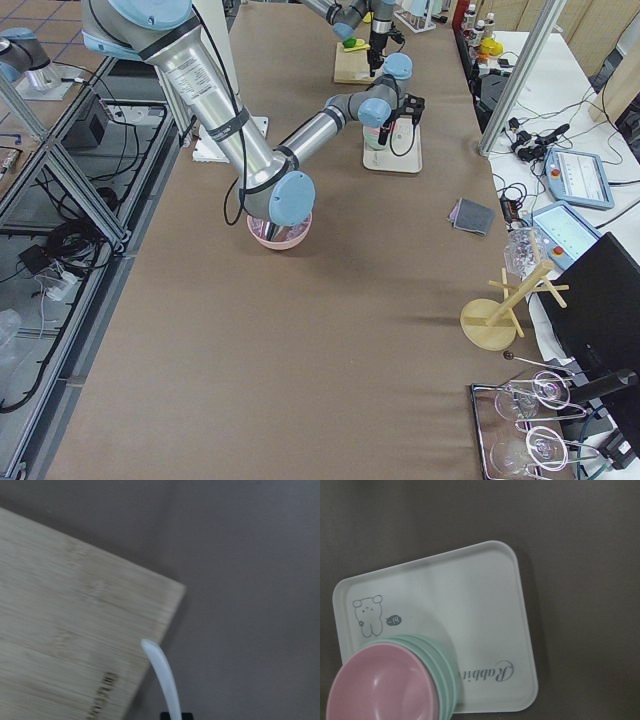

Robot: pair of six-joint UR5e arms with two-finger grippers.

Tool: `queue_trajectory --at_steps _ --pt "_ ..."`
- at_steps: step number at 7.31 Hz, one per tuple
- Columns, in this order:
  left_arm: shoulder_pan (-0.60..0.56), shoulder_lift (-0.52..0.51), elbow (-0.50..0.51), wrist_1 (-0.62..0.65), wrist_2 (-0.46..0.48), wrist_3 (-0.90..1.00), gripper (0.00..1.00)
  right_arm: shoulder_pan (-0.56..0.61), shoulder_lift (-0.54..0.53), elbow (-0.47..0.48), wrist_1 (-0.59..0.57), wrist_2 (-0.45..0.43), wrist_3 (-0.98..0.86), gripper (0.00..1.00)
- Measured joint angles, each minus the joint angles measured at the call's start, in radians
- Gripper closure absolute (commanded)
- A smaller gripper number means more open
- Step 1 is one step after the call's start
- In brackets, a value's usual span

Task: Stack pink bowl on green and place spoon
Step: 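Carry the white spoon to the pink bowl while the right arm withdraws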

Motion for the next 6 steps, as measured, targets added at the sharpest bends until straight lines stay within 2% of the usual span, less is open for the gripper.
queue_trajectory --at_steps 3,6 --pt "0.026 -0.272 0.12 -0.009 0.018 -0.187 1.0 0.168 -0.196 0.058 -0.002 0.102 -0.265 0.0" --pt "0.131 -0.442 0.264 -0.109 0.213 -0.259 1.0 0.233 -0.304 0.086 -0.004 0.114 -0.421 0.0"
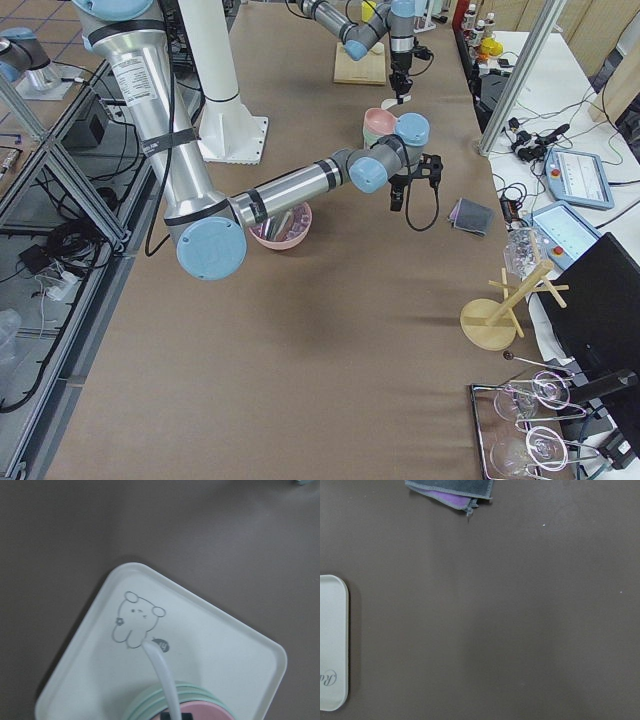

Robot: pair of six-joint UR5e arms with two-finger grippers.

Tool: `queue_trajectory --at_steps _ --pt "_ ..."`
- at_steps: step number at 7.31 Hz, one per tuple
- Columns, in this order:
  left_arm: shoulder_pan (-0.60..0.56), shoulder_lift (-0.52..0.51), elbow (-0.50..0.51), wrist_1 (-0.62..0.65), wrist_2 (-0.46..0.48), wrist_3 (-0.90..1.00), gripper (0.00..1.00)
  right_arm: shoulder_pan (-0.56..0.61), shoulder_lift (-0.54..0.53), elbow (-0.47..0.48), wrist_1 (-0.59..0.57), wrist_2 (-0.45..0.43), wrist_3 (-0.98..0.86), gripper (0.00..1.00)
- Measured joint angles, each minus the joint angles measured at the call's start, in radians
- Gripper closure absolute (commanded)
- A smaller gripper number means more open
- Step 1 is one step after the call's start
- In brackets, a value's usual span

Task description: Stack pink bowl on green and place spoon

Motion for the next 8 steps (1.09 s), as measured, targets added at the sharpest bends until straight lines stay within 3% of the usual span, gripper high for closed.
queue_trajectory --at_steps 1,2,5,6,8 --pt "0.022 -0.013 0.02 -0.03 0.026 -0.007 0.2 0.004 -0.007 0.002 -0.001 0.0 -0.009 0.0" --pt "0.035 -0.012 0.024 -0.043 0.036 -0.008 0.02 0.006 -0.01 0.002 -0.001 0.0 -0.012 0.0" --pt "0.022 0.053 -0.08 -0.033 0.011 -0.005 0.01 0.022 -0.01 0.003 -0.003 0.001 -0.015 0.0" --pt "-0.031 0.112 -0.141 -0.015 -0.056 0.021 0.01 0.039 -0.011 0.002 -0.005 0.001 -0.024 0.0" --pt "-0.184 0.358 -0.32 0.007 -0.198 0.263 0.01 0.102 -0.035 -0.005 -0.043 0.003 -0.146 0.0"
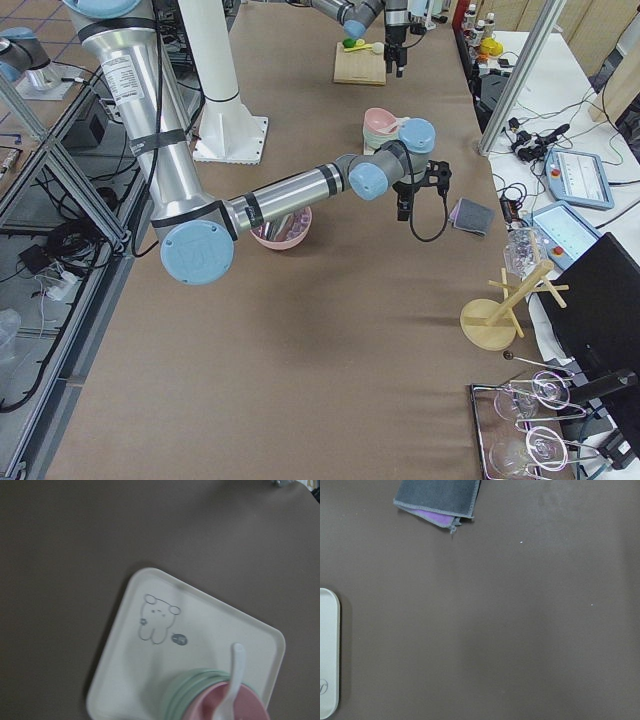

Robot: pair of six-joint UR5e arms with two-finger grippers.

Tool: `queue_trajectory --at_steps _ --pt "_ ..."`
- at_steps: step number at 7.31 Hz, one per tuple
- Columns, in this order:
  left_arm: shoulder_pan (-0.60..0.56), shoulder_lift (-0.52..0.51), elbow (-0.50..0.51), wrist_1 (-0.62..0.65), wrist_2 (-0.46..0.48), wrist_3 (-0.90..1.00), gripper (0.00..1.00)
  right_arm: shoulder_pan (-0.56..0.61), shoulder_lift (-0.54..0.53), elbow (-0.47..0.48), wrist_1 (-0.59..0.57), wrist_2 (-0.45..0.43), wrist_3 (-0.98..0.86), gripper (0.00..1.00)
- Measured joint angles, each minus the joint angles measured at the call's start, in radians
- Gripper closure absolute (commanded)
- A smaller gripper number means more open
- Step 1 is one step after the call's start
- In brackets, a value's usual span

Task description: Stack pink bowl on green and place spoon

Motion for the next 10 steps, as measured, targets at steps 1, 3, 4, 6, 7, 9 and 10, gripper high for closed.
queue_trajectory --at_steps 1,3,4,6,7,9,10 --pt "-0.06 0.123 -0.061 0.007 -0.017 0.169 0.01 0.045 -0.019 -0.004 -0.056 -0.001 -0.133 0.0" --pt "-0.189 0.339 -0.093 0.015 -0.022 0.563 0.01 0.141 -0.04 -0.01 -0.199 -0.011 -0.418 0.0" --pt "-0.253 0.43 -0.091 0.016 -0.023 0.773 0.01 0.179 -0.046 -0.017 -0.252 -0.017 -0.531 0.0" --pt "-0.383 0.564 -0.057 0.02 -0.023 1.136 0.01 0.224 -0.074 -0.042 -0.291 -0.03 -0.683 0.0" --pt "-0.447 0.593 -0.011 0.025 -0.019 1.281 0.01 0.239 -0.091 -0.051 -0.294 -0.031 -0.742 0.0" --pt "-0.527 0.602 0.07 0.092 -0.011 1.459 0.01 0.258 -0.122 -0.06 -0.293 -0.033 -0.793 0.0" --pt "-0.54 0.579 0.055 0.219 -0.007 1.482 0.01 0.261 -0.137 -0.059 -0.288 -0.037 -0.797 0.0"
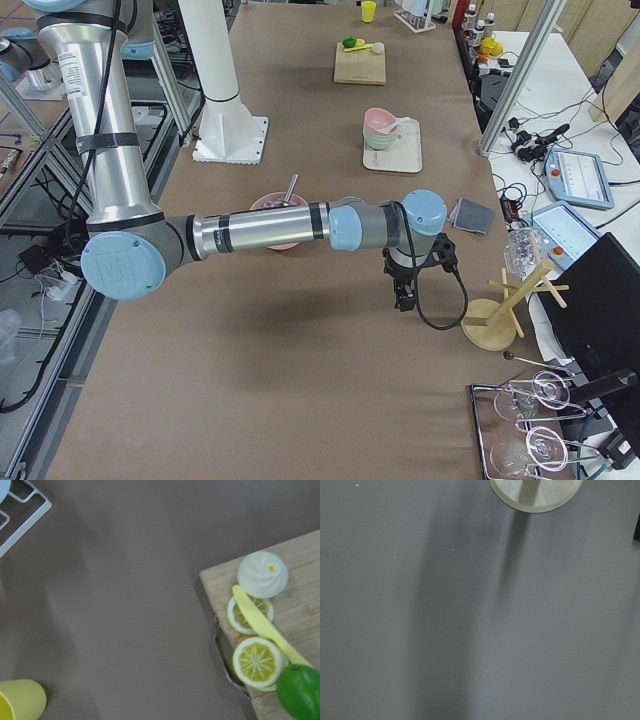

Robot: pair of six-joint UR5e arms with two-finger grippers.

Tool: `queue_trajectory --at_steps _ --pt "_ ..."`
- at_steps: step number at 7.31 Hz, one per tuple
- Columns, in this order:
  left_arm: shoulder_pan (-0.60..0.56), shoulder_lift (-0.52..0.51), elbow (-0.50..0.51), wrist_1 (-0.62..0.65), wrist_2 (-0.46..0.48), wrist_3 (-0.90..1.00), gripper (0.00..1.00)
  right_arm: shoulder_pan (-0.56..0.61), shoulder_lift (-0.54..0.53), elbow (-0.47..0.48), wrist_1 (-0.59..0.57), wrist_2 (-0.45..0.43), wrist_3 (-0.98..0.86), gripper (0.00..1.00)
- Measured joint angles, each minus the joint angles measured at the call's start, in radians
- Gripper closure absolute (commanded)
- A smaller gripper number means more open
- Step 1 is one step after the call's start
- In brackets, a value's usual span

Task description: Stack pink bowl on green and place spoon

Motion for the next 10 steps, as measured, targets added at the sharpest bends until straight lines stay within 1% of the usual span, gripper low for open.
queue_trajectory --at_steps 1,2,3,6,10 --pt "-0.006 -0.026 -0.033 0.122 0.012 0.012 0.01 0.001 -0.009 0.004 0.002 -0.019 0.0 0.0" --pt "-0.008 -0.036 -0.053 0.183 0.02 0.017 0.01 0.001 -0.012 0.008 0.002 -0.049 0.0 0.0" --pt "-0.008 -0.034 -0.062 0.205 0.023 0.018 0.01 0.001 -0.016 0.009 0.0 -0.066 -0.001 0.0" --pt "-0.009 -0.009 -0.069 0.209 0.019 0.013 0.01 0.001 -0.027 0.001 0.002 -0.077 0.005 0.0" --pt "-0.009 0.003 -0.078 0.199 0.009 0.012 0.01 0.0 -0.039 0.002 0.002 -0.051 0.013 0.0"
